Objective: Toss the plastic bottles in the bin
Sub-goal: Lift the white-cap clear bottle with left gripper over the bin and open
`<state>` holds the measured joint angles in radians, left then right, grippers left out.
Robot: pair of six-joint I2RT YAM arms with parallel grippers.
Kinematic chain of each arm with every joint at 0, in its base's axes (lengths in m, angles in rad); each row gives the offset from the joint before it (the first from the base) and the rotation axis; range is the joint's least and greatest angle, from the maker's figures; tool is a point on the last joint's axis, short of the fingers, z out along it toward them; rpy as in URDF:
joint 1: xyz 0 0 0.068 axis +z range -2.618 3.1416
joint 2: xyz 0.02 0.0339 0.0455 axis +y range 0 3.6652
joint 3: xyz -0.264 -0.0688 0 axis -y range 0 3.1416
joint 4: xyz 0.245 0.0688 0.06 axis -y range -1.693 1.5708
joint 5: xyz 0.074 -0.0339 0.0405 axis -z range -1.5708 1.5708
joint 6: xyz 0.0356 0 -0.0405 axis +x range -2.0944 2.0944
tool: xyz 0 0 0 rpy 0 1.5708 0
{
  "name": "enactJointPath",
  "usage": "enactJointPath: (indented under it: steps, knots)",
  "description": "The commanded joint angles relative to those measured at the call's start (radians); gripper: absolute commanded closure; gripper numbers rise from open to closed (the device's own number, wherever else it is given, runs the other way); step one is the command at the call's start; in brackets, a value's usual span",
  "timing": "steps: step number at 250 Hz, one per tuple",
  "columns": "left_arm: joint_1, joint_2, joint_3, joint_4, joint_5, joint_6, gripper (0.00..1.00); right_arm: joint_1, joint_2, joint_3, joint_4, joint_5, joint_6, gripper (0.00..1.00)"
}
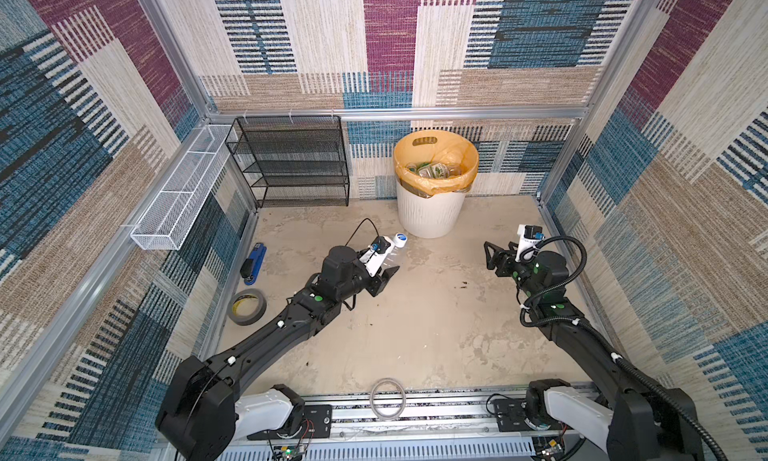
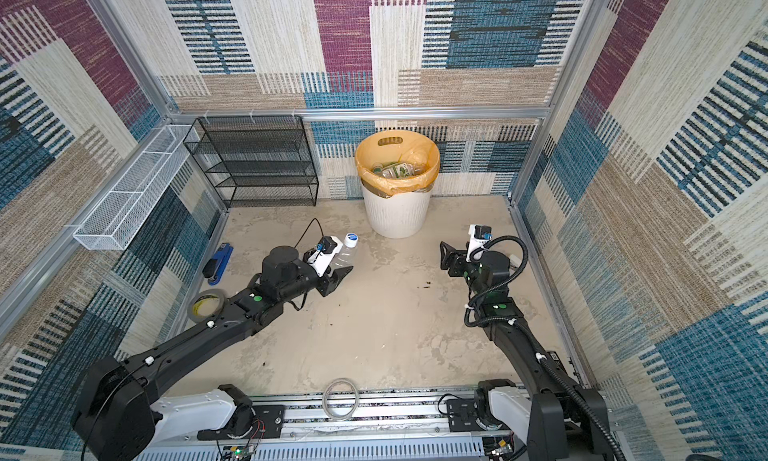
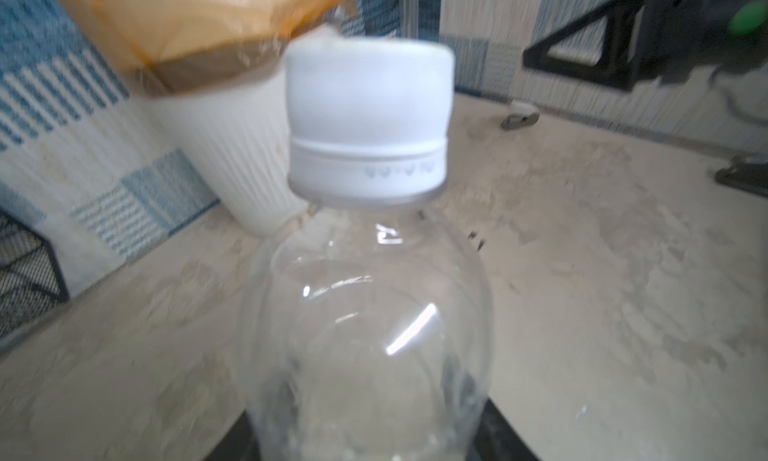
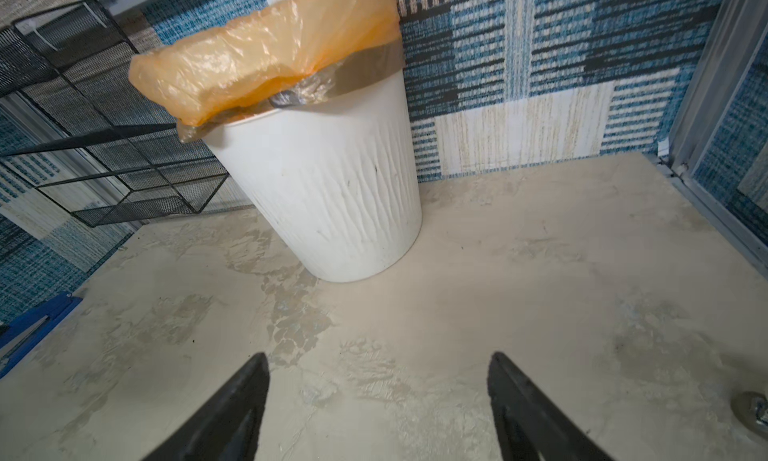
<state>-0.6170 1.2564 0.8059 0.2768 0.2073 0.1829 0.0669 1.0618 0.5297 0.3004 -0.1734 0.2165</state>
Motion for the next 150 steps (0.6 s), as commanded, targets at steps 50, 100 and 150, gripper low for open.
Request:
enactJointPath:
  steps: [50, 100, 150]
  knots:
    - [-0.145, 0.101, -0.007, 0.821, 0.015, 0.023, 0.46, 0.001, -0.011, -0.078, 0.010, 0.022, 0.009, 0.19]
    - [-0.183, 0.147, 0.048, 1.052, 0.050, 0.061, 0.47, 0.000, -0.032, -0.101, 0.042, 0.031, 0.005, 0.19]
    - [-0.187, 0.267, 0.299, 0.962, 0.030, 0.075, 0.47, 0.001, -0.063, -0.094, 0.064, 0.041, 0.005, 0.20]
